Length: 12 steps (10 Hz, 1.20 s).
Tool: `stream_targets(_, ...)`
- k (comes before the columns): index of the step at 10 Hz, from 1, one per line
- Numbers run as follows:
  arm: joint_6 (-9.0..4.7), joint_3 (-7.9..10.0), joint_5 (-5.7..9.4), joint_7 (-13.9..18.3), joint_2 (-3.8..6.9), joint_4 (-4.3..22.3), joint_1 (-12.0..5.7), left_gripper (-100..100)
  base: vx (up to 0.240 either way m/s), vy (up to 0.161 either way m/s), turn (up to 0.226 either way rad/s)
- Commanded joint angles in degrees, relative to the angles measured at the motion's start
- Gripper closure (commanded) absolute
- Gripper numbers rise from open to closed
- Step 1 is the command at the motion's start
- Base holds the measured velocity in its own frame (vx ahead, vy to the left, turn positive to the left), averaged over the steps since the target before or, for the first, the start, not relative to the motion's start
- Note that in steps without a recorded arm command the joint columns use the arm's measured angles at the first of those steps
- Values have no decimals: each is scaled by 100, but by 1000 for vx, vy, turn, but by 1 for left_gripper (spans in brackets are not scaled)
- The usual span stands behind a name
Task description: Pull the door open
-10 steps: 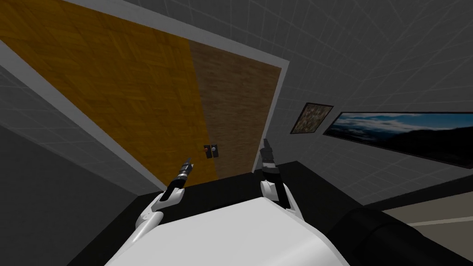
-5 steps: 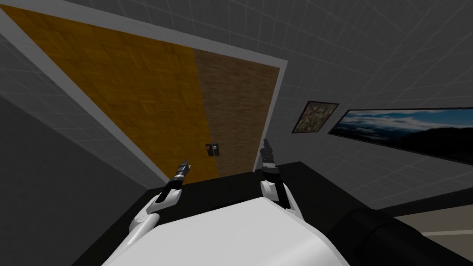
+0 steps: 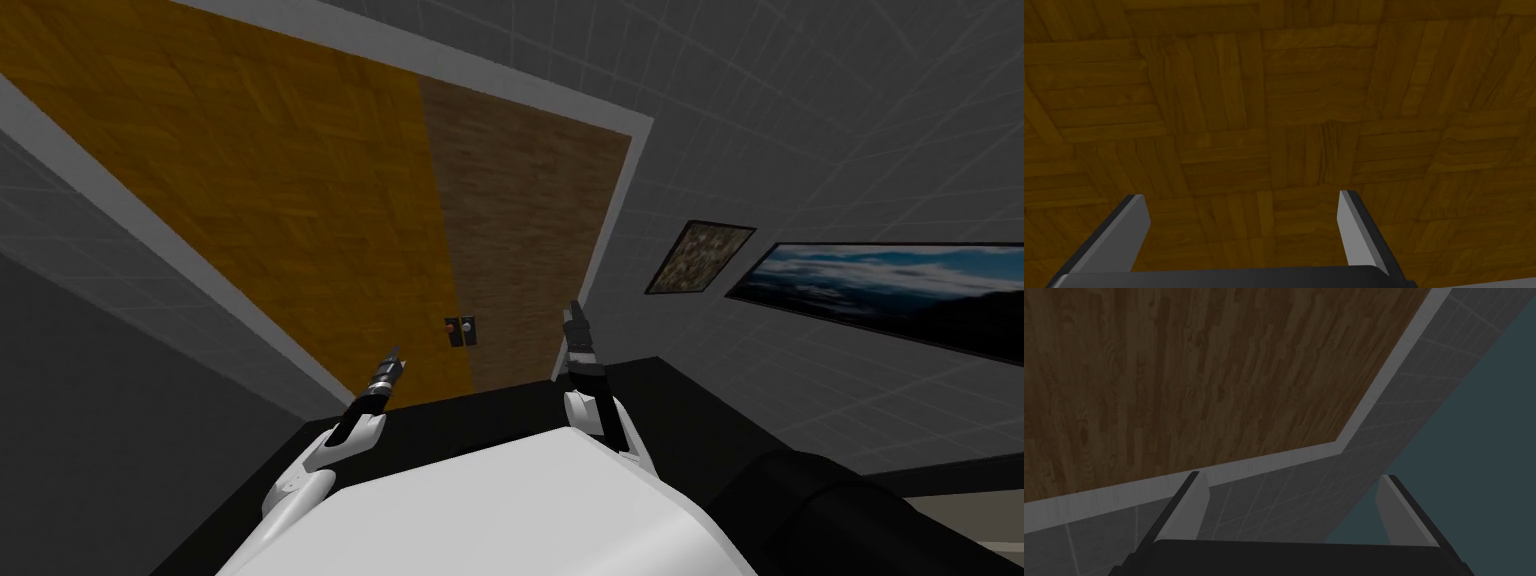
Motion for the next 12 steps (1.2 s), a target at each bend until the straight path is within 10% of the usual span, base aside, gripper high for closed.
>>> stream_targets(1, -25, -80, -21, -18, -99, 5, -118, -100, 237, -87, -168)
stream_targets(5, -23, -235, -59, -48, -293, -154, -190, -100, 173, -110, -143)
stream_targets(6, -23, -235, -59, -48, -293, -154, -190, 100, -15, 11, 52)
stream_targets(12, -20, -179, -40, -21, -199, -124, -84, 100, -37, 20, 17)
